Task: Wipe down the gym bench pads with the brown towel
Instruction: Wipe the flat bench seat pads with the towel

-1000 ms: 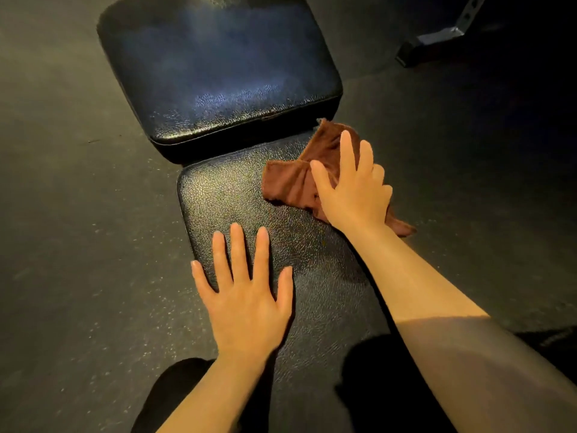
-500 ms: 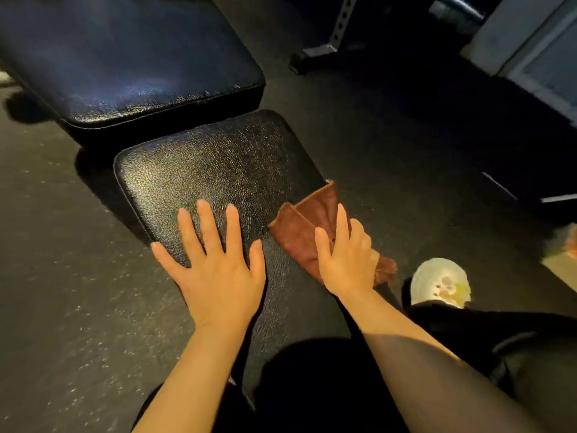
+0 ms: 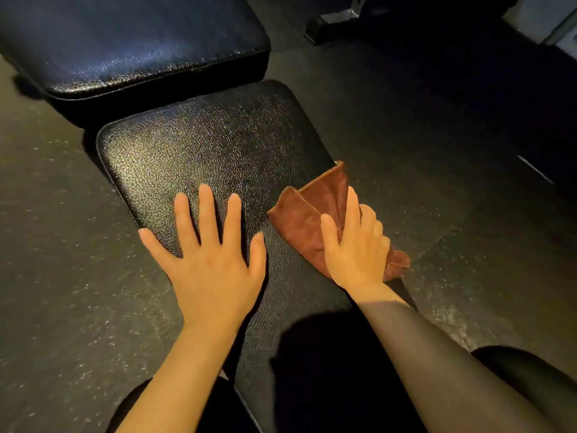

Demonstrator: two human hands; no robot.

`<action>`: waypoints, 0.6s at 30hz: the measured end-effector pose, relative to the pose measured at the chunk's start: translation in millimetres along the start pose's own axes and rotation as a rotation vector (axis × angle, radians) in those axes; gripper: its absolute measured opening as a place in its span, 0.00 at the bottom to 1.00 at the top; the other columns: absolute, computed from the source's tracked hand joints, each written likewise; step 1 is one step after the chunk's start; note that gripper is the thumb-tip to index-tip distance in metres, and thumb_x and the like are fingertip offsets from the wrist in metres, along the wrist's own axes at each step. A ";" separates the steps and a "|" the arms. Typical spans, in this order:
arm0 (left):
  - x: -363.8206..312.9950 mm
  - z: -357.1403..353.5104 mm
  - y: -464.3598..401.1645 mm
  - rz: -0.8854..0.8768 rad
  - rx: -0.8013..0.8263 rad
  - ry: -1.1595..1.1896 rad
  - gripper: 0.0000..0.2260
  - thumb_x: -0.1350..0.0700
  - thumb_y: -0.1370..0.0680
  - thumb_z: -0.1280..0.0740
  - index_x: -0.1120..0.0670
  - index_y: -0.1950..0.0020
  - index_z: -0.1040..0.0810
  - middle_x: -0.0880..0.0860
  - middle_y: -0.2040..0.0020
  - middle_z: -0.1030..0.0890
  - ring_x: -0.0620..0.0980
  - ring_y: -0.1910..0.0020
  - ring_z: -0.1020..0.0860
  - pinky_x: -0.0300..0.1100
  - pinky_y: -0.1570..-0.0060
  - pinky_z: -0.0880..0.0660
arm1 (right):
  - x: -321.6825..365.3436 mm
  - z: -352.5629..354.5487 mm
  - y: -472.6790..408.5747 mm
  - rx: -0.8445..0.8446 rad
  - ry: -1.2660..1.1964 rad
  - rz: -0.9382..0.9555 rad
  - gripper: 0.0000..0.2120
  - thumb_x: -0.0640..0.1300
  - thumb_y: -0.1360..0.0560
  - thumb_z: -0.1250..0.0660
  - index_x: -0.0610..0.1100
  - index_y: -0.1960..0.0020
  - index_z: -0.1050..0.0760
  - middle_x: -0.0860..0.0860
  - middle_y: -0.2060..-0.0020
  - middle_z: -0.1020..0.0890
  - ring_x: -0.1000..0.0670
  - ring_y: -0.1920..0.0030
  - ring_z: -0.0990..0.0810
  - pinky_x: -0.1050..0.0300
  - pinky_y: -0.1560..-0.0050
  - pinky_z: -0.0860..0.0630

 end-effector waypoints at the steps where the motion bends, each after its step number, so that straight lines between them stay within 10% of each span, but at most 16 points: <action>1: 0.0 0.2 -0.4 0.007 0.005 -0.001 0.26 0.42 0.19 0.43 0.51 0.24 0.32 0.57 0.22 0.37 0.61 0.21 0.44 0.73 0.31 0.54 | 0.3 0.8 -0.1 -0.005 -0.005 0.005 0.39 0.69 0.26 0.61 0.52 0.20 0.49 0.43 0.28 0.33 0.39 0.33 0.31 0.36 0.37 0.33; 9: 0.4 1.0 -2.7 0.023 -0.007 -0.030 0.26 0.40 0.20 0.44 0.49 0.25 0.31 0.55 0.22 0.36 0.58 0.21 0.43 0.72 0.30 0.53 | 2.1 2.4 -0.7 0.002 -0.036 0.042 0.39 0.69 0.25 0.62 0.51 0.20 0.48 0.42 0.29 0.33 0.38 0.36 0.30 0.38 0.39 0.32; 18: 0.1 3.1 -1.2 0.050 -0.037 -0.067 0.27 0.38 0.20 0.49 0.46 0.24 0.32 0.53 0.22 0.36 0.55 0.21 0.43 0.67 0.28 0.51 | 5.9 -8.0 23.5 0.079 0.015 0.373 0.36 0.68 0.23 0.63 0.52 0.19 0.54 0.46 0.20 0.53 0.34 0.22 0.53 0.26 0.29 0.50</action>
Point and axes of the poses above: each hand's wrist, its own y-axis away from the middle knuckle, its own z-axis out of the back of the hand, x = y × z, the point moved 7 cm from there along -y, towards the middle knuckle
